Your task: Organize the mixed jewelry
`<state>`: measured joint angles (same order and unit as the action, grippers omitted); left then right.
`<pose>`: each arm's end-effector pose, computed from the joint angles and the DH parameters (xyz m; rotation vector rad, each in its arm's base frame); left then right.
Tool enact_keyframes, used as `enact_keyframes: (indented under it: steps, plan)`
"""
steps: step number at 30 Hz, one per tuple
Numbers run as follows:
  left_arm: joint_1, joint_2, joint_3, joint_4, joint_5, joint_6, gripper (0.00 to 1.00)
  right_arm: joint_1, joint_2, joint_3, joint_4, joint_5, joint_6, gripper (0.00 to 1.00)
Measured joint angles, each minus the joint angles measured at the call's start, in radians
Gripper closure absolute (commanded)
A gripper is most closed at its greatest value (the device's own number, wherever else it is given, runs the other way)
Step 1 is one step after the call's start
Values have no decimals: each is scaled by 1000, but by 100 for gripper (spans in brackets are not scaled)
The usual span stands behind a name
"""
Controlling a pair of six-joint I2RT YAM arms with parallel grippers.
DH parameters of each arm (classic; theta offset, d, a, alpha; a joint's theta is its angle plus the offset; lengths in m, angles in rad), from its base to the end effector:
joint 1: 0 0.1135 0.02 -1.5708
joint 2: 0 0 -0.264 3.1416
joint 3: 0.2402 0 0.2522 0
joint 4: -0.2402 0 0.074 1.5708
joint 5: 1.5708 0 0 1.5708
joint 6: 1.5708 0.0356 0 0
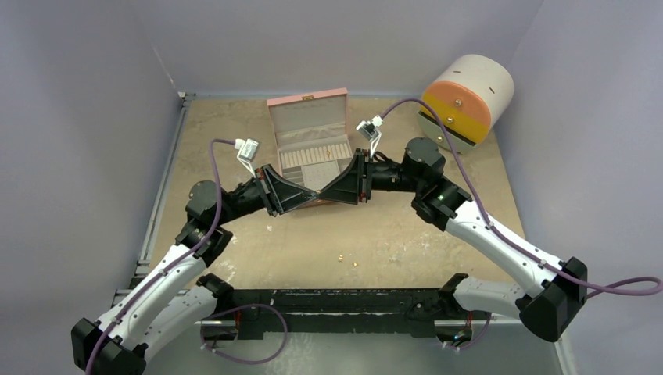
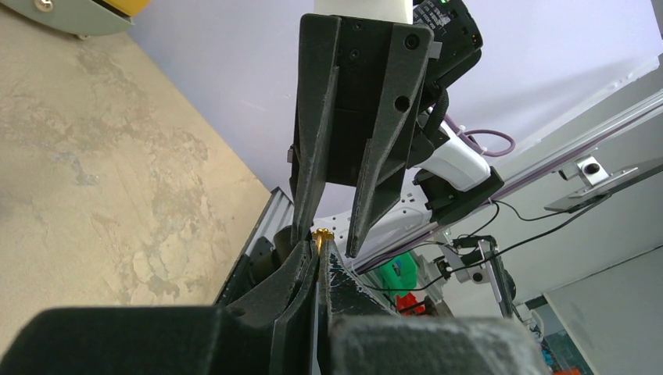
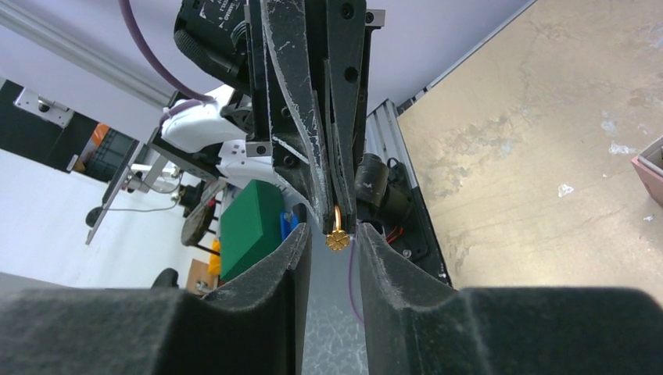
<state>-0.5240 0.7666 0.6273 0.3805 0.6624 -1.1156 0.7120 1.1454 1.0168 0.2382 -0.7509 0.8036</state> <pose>0.1448 -0.1090 0.3464 0.1926 1.6299 -1.7544 0.1818 0.1890 0.3930 -0.6376 1.6507 1.7063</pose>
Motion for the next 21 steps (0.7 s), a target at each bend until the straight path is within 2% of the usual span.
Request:
enact_keyframes:
  steps: [6, 10, 16, 18, 21]
  plan:
    - [0, 6, 0, 2, 1, 0, 100, 0, 0, 0, 0, -4, 0, 83]
    - [0, 8, 0, 10, 4, 0, 100, 0, 0, 0, 0, -5, 0, 100]
    - [0, 8, 0, 12, 5, 1, 98, 0, 2, 0, 0, -5, 0, 100]
    - [0, 8, 1, 3, 3, 2, 87, -1, 5, 0, 0, -5, 0, 100]
    - [0, 6, 6, -23, -6, 19, 63, -1, 8, 0, 0, -5, 1, 100]
